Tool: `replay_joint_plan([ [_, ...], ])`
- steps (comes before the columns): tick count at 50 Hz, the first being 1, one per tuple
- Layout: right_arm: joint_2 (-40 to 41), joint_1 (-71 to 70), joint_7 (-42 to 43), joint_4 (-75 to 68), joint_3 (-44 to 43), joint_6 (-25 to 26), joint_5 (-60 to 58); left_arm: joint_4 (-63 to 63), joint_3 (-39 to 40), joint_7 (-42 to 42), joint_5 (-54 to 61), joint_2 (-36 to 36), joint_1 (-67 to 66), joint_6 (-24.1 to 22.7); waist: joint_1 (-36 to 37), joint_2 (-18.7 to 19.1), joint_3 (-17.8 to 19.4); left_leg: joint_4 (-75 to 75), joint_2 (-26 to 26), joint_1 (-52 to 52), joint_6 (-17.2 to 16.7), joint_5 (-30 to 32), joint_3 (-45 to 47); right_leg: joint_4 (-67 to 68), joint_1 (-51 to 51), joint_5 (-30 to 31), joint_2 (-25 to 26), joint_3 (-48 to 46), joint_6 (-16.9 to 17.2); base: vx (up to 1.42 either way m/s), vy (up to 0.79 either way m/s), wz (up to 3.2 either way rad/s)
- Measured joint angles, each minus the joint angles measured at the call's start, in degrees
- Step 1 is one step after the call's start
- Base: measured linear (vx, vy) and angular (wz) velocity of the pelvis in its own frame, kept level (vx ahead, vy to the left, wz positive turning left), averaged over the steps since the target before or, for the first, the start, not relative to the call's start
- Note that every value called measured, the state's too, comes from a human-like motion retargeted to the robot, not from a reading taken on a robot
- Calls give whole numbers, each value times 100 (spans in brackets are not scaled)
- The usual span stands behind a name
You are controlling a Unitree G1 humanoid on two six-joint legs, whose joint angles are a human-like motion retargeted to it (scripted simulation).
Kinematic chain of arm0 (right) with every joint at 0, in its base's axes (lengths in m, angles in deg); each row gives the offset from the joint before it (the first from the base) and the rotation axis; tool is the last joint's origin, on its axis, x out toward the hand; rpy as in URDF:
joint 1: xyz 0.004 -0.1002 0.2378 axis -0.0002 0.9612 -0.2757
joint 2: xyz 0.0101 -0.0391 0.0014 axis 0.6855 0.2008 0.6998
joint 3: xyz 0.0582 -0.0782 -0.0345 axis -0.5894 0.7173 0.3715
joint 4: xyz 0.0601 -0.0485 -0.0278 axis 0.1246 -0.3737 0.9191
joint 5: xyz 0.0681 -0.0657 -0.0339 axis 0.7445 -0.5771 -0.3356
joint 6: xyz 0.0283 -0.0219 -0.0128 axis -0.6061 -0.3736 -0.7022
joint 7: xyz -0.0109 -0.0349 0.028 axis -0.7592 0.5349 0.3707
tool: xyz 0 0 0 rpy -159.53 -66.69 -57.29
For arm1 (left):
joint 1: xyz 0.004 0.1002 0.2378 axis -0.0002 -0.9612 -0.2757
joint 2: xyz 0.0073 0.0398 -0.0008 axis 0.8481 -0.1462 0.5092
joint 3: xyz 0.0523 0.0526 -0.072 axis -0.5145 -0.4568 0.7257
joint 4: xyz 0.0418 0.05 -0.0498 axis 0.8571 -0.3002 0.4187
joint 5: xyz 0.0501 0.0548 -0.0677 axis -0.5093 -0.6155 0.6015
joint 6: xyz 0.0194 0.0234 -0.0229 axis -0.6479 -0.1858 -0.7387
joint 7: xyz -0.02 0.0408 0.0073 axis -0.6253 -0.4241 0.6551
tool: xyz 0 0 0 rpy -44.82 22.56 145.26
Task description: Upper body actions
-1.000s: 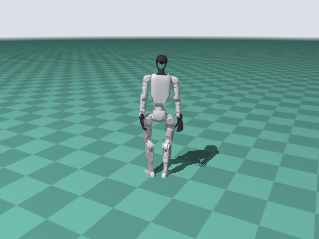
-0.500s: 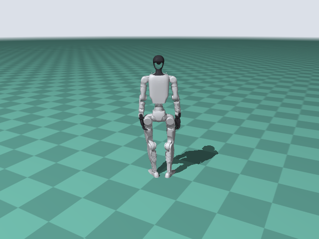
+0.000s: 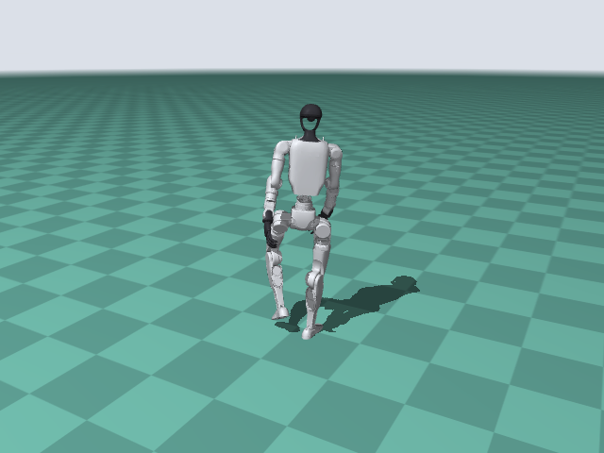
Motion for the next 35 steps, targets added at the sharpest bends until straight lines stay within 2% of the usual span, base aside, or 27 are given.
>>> replay_joint_plan([
  [4,124,-312,-341,519,-72,-270,-97,0,323,57,-27,25,-59,52,340,-40,49,378,114,-244,228,-431,417,78,-63,-37,-144,150,-36,-3,0,0],
  [7,104,-328,-642,661,-26,-403,-231,0,269,175,284,-6,121,10,345,0,26,-110,-125,-30,151,-357,392,61,5,-99,-128,88,-33,8,-1,34],
  [12,49,356,-240,242,-259,-304,-1006,0,161,197,577,-210,672,-97,156,34,-274,-2346,-791,1238,-57,-20,323,155,110,-323,-45,-39,16,22,4,37],
  [15,-13,952,475,-569,-659,-4,-1363,0,157,141,1206,-446,1143,-323,192,161,-416,-4289,-1097,2383,-324,-863,576,450,164,-575,155,-66,-20,33,4,-21],
  [17,-224,1350,786,-1149,-896,290,-1328,10,195,182,1660,-648,1523,-501,-85,321,-518,-5244,-1289,2771,-33,-868,357,793,165,-720,325,-292,-9,34,14,57],
  [18,-376,1542,874,-1390,-1011,454,-1275,40,209,168,1847,-765,1752,-589,-306,381,-555,-5590,-1298,2907,-24,-718,184,1022,106,-623,358,-494,11,10,7,71],
  [20,-711,1777,1017,-1768,-1252,751,-1075,231,190,-4,2109,-963,2362,-743,-426,482,-442,-5810,-1076,2919,-126,-575,361,1782,-171,113,239,-741,151,-16,1,-13],
  [22,-1030,2051,1301,-1982,-1546,826,-782,603,97,-231,2091,-1108,2861,-908,-339,652,-356,-5765,-804,2774,-85,-642,361,2993,-897,871,28,-559,285,-8,3,-82],
  [23,-1159,2297,1491,-1982,-1662,851,-594,822,-7,-361,2044,-1163,3027,-995,-403,708,-344,-5749,-702,2732,-89,-633,362,3537,-1277,1037,34,-337,200,4,2,-42],
  [27,-1497,2873,2047,-1982,-1884,1175,313,1592,-357,-1138,1437,-946,3762,-1182,-649,745,-81,-5738,-523,2795,-82,-633,426,5182,-2190,532,-250,-104,-247,-4,-2,-16],
  [29,-1538,3048,2287,-1982,-1994,1241,619,1886,-555,-857,1038,-900,3860,-1214,-744,780,-81,-5657,-413,2736,-93,-668,403,5382,-2393,432,-221,-67,-349,-1,-5,-3],
  [31,-1502,3228,2490,-1982,-2041,1055,913,1946,-859,-250,910,-930,3872,-1316,-680,816,-196,-5635,-357,2695,-89,-698,439,5257,-2456,428,-63,74,-342,11,-6,-19],
  [33,-1417,3302,2554,-1982,-1938,902,1131,1911,-1132,206,896,-924,3777,-1395,-610,794,-292,-5662,-374,2752,-99,-729,490,4814,-2256,500,133,233,-284,13,-7,-20],
  [35,-1293,3168,2485,-1982,-1730,968,1167,1795,-1222,357,701,-905,3525,-1359,-590,730,-367,-5670,-436,2830,-122,-781,553,4049,-1823,656,331,388,-169,6,-7,-19],
])
